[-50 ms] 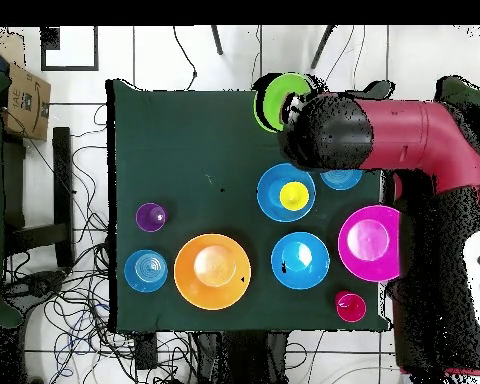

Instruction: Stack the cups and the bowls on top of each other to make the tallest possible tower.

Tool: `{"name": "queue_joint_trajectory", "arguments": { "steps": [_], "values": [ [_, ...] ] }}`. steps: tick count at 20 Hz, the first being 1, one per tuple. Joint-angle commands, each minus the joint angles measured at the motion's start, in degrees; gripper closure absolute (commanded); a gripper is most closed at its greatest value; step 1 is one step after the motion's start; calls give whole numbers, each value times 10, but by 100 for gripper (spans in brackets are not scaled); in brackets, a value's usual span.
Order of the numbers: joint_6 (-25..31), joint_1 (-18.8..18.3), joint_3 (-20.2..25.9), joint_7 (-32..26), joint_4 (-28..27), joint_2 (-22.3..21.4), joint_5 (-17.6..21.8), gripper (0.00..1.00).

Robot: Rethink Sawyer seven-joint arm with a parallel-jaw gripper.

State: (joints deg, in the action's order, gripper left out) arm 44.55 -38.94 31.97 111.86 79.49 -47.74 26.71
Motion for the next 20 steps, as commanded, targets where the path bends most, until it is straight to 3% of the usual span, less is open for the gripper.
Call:
{"name": "queue_joint_trajectory", "arguments": {
  "steps": [1,20],
  "values": [
    [-30,20,-38,23,54,46,23,100],
    [-36,37,-58,27,57,41,8,100]
  ]
}}
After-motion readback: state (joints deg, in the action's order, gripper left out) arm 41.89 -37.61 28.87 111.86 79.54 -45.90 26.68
